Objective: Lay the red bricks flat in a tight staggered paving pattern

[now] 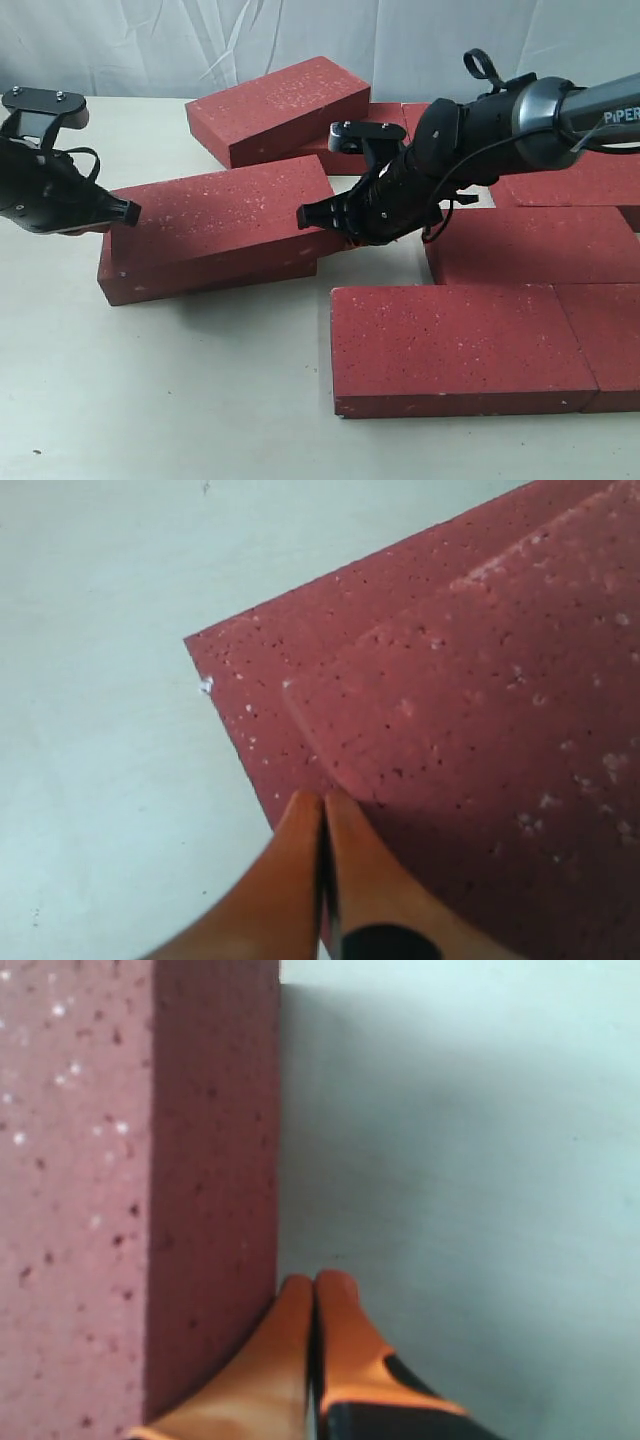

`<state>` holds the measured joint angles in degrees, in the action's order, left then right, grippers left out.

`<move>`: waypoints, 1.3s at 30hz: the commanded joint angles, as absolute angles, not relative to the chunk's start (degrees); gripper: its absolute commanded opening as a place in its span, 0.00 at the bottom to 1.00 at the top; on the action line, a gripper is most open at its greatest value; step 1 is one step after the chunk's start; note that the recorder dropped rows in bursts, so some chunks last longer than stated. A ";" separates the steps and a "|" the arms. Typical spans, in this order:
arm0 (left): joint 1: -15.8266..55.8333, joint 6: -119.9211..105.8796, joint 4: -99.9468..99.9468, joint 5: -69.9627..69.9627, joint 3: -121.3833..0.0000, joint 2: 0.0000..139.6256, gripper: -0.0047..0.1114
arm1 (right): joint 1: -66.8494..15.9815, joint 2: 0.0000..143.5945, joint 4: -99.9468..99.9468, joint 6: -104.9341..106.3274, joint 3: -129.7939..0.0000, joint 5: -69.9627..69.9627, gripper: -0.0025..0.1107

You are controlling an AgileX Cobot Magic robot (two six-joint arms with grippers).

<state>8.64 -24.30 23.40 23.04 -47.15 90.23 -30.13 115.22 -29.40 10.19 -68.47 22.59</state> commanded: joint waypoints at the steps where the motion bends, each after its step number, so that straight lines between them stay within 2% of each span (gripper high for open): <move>1: 9.24 -23.93 24.36 22.99 -47.48 90.28 0.04 | -32.67 115.07 -33.11 10.94 -68.70 20.43 0.02; 12: 9.24 -23.93 21.90 22.66 -47.48 90.06 0.04 | -33.02 114.97 -32.49 13.05 -74.20 28.62 0.02; 17: 6.76 -17.61 16.90 22.94 -47.48 90.06 0.04 | -32.46 114.97 -25.93 12.68 -74.20 32.96 0.02; 24: 5.26 -16.37 15.19 26.47 -47.48 90.06 0.04 | -28.19 111.58 -19.30 2.80 -74.20 36.75 0.02; 29: 5.26 -6.14 5.41 29.37 -48.77 90.06 0.04 | -27.71 110.96 -20.13 2.80 -74.55 35.04 0.02; 39: 9.93 -6.14 6.79 30.44 -50.84 94.31 0.04 | -29.77 112.69 -30.73 3.15 -74.55 30.73 0.02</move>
